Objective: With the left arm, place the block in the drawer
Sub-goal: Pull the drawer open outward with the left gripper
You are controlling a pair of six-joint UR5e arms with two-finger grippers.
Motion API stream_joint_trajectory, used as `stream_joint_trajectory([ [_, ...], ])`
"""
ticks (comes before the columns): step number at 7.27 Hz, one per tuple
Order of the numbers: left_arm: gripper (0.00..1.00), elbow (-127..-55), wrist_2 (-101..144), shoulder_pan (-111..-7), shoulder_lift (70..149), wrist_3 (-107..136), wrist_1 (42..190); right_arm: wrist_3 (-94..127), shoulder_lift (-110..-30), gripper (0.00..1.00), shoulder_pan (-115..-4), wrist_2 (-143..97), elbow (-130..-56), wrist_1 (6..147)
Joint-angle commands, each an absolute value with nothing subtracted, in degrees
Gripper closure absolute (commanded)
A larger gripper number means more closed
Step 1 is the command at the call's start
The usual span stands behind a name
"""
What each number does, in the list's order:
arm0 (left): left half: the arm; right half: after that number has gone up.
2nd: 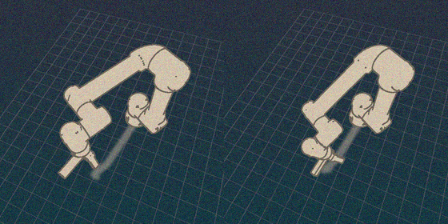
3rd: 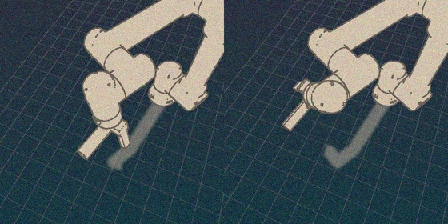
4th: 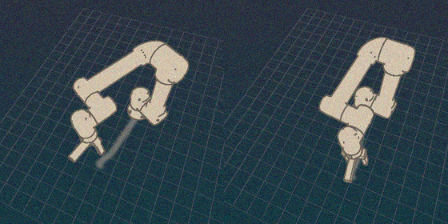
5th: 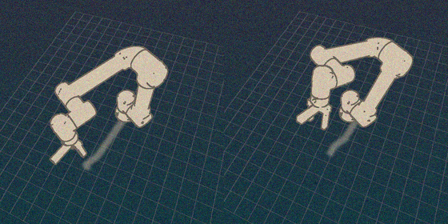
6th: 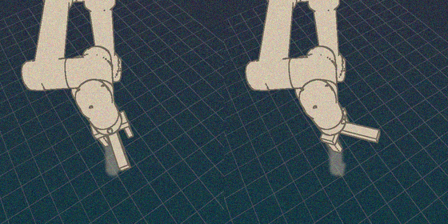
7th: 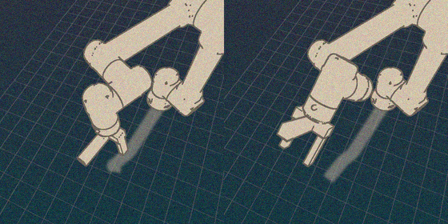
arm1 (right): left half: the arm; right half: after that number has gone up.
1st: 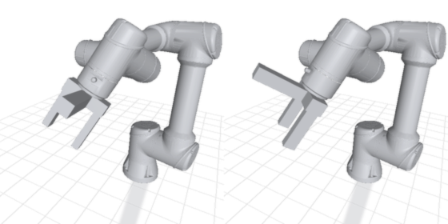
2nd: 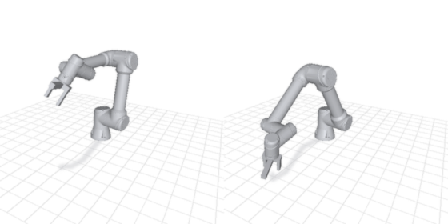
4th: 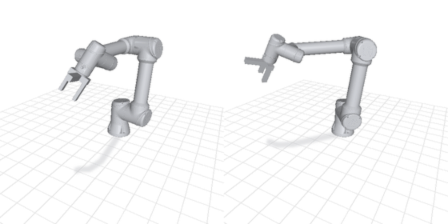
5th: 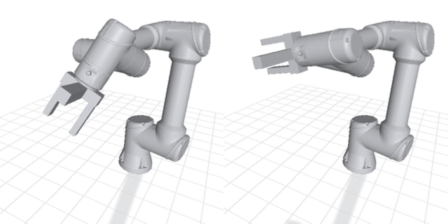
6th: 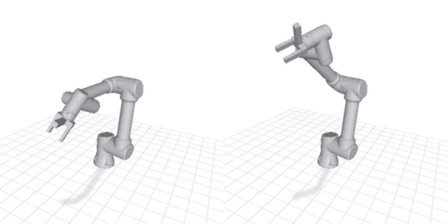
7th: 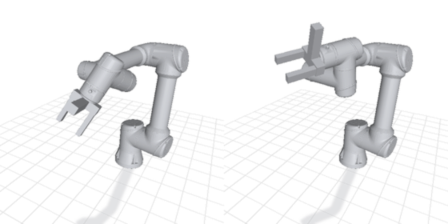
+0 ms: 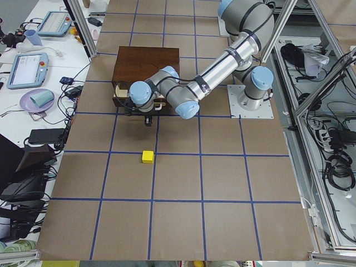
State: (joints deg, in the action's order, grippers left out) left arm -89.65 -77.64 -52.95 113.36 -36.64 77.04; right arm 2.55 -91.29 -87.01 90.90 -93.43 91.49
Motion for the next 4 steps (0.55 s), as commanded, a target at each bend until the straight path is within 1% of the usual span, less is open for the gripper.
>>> stream_joint_trajectory([
  [1,0.17,-89.65,-79.54,-52.91,113.29,-36.74,76.29,2.55,-91.32,0.0,-87.01,90.88,-93.43,91.49],
  [4,0.16,-89.65,-79.63,-52.82,113.29,-37.44,76.03,2.55,-91.32,0.0,-87.01,90.88,-93.43,91.49],
])
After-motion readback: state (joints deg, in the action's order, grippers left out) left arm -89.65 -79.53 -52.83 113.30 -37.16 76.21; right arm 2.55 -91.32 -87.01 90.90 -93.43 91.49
